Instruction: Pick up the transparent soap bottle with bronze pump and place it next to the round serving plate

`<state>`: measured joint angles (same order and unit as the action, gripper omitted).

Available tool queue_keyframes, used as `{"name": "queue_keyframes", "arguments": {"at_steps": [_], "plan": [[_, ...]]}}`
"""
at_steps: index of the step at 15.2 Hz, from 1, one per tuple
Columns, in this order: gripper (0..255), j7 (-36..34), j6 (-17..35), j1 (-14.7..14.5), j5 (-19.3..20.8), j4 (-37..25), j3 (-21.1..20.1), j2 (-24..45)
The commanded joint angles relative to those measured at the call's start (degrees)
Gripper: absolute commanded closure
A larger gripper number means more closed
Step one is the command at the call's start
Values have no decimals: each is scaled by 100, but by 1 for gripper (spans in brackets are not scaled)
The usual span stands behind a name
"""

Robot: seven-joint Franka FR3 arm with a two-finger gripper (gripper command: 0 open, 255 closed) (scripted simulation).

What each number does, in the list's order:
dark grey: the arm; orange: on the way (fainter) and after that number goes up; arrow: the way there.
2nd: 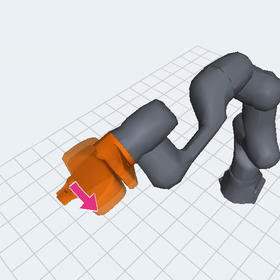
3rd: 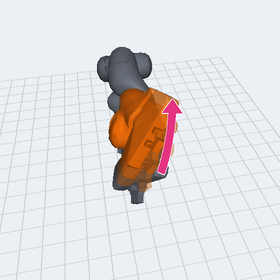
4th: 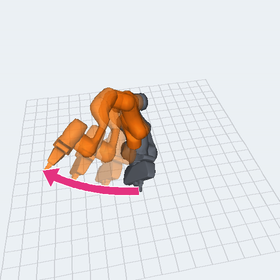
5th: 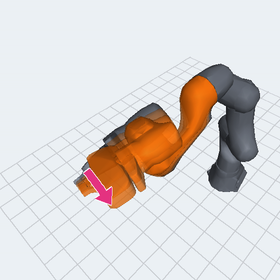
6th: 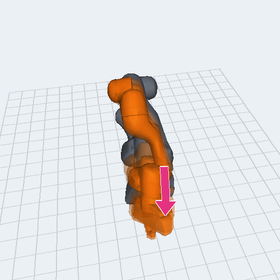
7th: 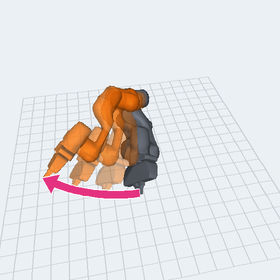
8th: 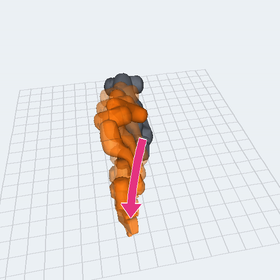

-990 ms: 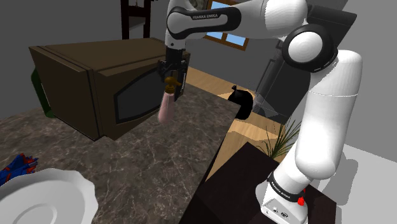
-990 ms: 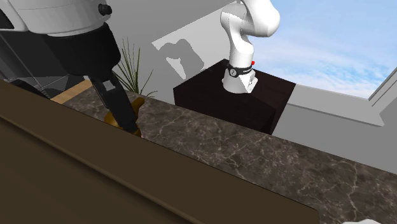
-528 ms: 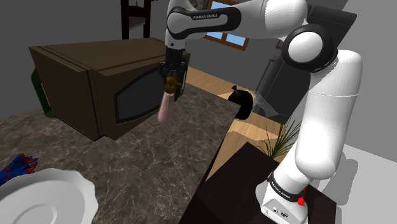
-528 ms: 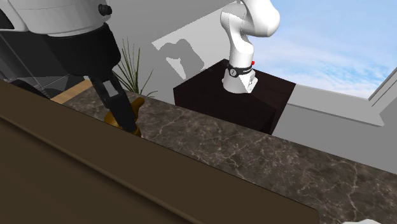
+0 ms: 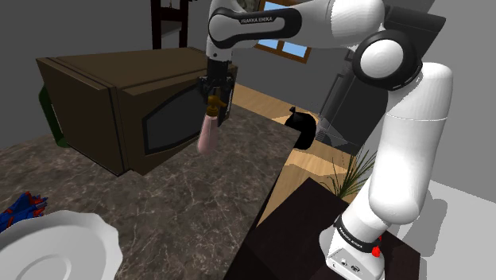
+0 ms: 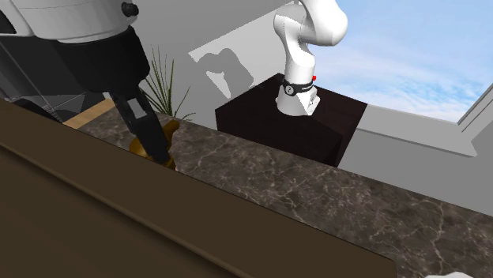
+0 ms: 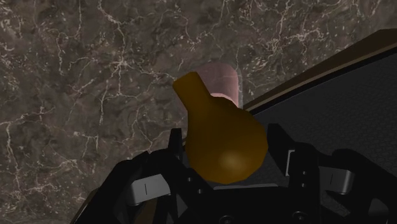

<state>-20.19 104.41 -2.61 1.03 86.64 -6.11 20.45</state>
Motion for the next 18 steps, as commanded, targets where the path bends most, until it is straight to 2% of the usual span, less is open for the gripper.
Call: {"name": "queue_keyframes", "arguments": {"at_steps": [1, 18], "plan": [[255, 3, -112, 1, -2, -100, 0, -12], [255, -12, -1479, -33, 8, -1579, -9, 98]]}}
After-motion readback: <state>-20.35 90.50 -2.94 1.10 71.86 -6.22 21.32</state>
